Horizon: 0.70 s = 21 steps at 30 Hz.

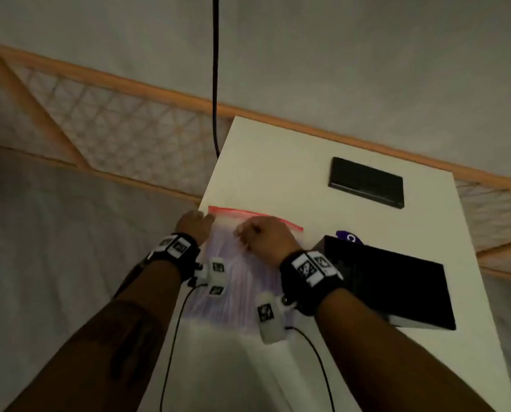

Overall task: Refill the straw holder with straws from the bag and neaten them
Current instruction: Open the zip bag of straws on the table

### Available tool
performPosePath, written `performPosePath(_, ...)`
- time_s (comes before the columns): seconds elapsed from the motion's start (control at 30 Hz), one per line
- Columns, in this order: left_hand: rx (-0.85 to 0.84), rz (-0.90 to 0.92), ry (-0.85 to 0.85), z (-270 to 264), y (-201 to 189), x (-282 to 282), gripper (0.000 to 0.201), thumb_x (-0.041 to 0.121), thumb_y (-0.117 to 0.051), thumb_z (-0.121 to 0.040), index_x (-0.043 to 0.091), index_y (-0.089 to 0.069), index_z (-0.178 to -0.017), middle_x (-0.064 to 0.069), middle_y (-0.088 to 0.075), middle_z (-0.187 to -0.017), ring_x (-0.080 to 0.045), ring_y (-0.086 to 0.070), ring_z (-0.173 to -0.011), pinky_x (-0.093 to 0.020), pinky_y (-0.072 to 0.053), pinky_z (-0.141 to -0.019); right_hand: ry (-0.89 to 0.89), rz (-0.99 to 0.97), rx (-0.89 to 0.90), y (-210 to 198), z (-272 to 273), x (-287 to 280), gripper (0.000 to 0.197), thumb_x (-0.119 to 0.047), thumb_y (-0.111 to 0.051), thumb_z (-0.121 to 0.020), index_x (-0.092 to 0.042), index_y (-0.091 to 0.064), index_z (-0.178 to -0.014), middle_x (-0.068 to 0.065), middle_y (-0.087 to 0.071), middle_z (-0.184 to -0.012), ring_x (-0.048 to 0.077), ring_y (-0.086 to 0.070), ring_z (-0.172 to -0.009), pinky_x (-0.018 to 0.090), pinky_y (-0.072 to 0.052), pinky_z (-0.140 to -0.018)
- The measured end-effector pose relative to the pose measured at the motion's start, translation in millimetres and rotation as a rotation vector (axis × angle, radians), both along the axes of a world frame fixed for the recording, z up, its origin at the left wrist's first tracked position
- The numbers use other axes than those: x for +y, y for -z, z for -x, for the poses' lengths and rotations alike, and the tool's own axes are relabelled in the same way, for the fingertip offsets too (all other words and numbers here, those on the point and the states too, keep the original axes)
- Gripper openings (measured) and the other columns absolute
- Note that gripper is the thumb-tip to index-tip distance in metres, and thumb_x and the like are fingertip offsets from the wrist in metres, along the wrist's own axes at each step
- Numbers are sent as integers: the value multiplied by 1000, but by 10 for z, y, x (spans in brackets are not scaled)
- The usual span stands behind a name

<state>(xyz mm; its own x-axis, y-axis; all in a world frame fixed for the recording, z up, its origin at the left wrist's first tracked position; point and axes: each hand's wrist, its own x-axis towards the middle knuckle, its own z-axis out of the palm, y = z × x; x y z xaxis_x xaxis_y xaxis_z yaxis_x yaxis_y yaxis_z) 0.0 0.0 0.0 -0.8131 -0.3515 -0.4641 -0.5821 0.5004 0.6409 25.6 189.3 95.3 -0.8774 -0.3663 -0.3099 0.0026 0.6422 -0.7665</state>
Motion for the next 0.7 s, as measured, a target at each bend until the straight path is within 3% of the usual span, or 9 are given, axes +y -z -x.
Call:
performPosePath(0.07, -4, -19, 11, 141, 67, 18, 42, 34, -54, -98, 1, -69, -117, -22, -67, -127, -37, -63, -118, -35, -46, -94, 54, -82, 10, 73, 239, -102, 23, -16, -55, -95, -18, -74, -82, -1, -75, -86, 19, -69, -82, 33, -55, -88)
performPosePath(0.13, 24, -51, -20, 251, 110, 53, 36, 29, -57, -94, 3, -73, -112, -20, -71, -122, -36, -66, -113, -33, -47, -87, 49, -200, 44, 146, 480, -166, 20, -22, -58, -95, -12, -75, -95, 8, -76, -108, 28, -68, -102, 31, -51, -88)
performPosePath(0.2, 31, -44, -41, 290, 171, 82, 33, 24, -59, -93, 1, -75, -110, -21, -73, -119, -36, -68, -112, -38, -54, -95, 25, -263, 75, 302, 610, -244, 22, -27, -61, -94, -13, -70, -109, 12, -67, -122, 30, -62, -113, 32, -48, -92)
performPosePath(0.3, 108, -147, -145, 279, 225, 48, 30, 20, -63, -93, -1, -75, -110, -21, -74, -117, -34, -68, -113, -43, -53, -102, -52, -351, 120, 508, 725, -339, 38, -37, -64, -93, -19, -60, -126, 10, -54, -135, 32, -53, -124, 46, -44, -104)
performPosePath(0.43, 298, -529, -283, 24, 73, 73, 14, 16, -63, -94, 10, -72, -103, -8, -73, -104, -25, -68, -106, -39, -51, -103, -152, -375, 123, 474, 765, -357, 23, -46, -57, -96, -30, -63, -112, -5, -64, -114, 23, -59, -114, 48, -39, -104)
performPosePath(0.5, 388, -755, -293, -144, -115, 116, 10, 9, -59, -97, 9, -65, -105, -8, -73, -94, -19, -69, -92, -33, -56, -93, -187, -333, 142, 368, 733, -322, 18, -48, -55, -97, -32, -62, -93, -9, -61, -94, 23, -61, -103, 51, -43, -100)
performPosePath(0.57, 474, -906, -269, -298, -316, 146, 10, 8, -59, -98, 7, -62, -108, -6, -72, -85, -16, -71, -81, -30, -59, -81, -307, -345, 169, 211, 659, -256, 30, -53, -51, -98, -31, -54, -78, -11, -55, -80, 23, -58, -91, 52, -45, -95)
performPosePath(0.63, 541, -973, -234, -455, -497, 124, 9, 7, -58, -98, 11, -64, -104, -7, -71, -90, -19, -70, -83, -35, -59, -81, -406, -372, 208, -12, 535, -141, 36, -55, -50, -97, -27, -58, -78, -7, -53, -81, 24, -57, -90, 50, -44, -93)
performPosePath(0.7, 615, -961, -218, -627, -651, 10, 10, 7, -59, -97, 15, -65, -99, -4, -69, -93, -19, -67, -84, -38, -53, -84, -445, -364, 284, -227, 397, 56, 37, -56, -53, -95, -22, -68, -91, -2, -55, -95, 29, -57, -101, 50, -42, -95)
